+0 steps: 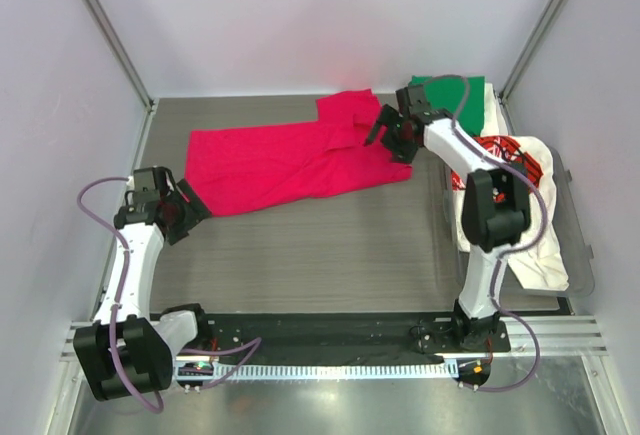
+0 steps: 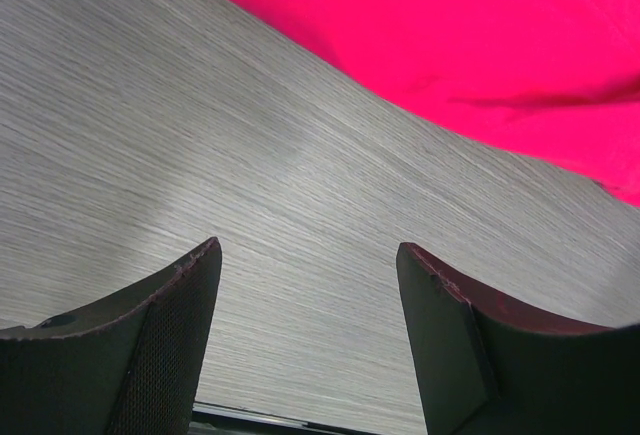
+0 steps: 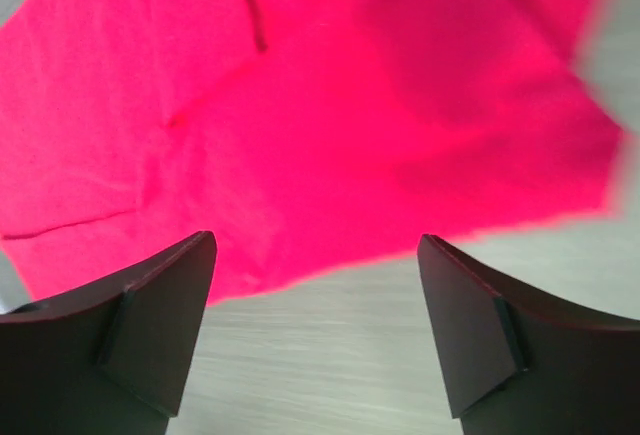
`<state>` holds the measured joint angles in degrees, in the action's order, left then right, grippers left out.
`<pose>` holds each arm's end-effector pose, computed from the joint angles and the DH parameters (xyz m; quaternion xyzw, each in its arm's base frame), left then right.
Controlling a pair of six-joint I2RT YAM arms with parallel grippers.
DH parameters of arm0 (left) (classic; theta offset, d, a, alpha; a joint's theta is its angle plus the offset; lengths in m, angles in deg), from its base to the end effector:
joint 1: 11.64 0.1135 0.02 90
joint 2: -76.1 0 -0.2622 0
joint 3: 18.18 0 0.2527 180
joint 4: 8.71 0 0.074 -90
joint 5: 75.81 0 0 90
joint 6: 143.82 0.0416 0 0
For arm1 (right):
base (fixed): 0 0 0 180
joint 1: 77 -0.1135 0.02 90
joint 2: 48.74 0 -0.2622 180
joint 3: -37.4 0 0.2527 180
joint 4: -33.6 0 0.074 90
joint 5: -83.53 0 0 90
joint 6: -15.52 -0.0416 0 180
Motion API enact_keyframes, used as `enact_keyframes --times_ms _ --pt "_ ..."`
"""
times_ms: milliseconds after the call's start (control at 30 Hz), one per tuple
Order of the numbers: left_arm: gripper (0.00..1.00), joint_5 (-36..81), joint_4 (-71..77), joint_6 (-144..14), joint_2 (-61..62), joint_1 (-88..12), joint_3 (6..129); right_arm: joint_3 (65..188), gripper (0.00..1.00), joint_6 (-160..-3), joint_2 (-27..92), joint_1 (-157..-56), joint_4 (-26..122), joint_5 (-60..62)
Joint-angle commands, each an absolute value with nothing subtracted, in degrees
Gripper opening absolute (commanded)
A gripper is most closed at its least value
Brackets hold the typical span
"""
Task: Fold and stack the t-shirts
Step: Fold the tshirt
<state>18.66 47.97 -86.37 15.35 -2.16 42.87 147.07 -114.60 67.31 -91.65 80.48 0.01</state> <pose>0.2062 0.0311 0.2474 -0.3325 0.8970 -0.0944 0.2757 0.4393 0.1197 0.2286 0.1915 0.9281 0.1924 0.2547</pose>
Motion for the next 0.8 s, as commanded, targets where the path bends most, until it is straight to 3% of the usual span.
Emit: enact_keyframes --times_ms 0,233,500,600,767 --pt "0.72 17.96 46.69 -86.25 15.45 -2.32 43.37 137.22 0.86 -111.93 55.52 -89.31 77.84 -9.28" --pt "0.71 18.05 46.25 -86.33 16.07 -2.23 43.02 136.82 0.67 -106.74 58.99 -86.75 76.60 -9.54" --pt "0.71 18.40 45.99 -86.25 15.89 -2.32 42.84 148.94 0.61 -101.73 70.60 -86.31 78.09 -11.91" --pt "0.71 18.75 45.98 -86.16 15.54 -2.32 42.84 148.87 0.60 -101.20 72.63 -86.31 78.53 -13.40" --pt "0.70 19.55 45.72 -86.07 15.19 -2.32 42.75 146.41 0.49 -100.41 73.78 -86.22 77.75 -13.76"
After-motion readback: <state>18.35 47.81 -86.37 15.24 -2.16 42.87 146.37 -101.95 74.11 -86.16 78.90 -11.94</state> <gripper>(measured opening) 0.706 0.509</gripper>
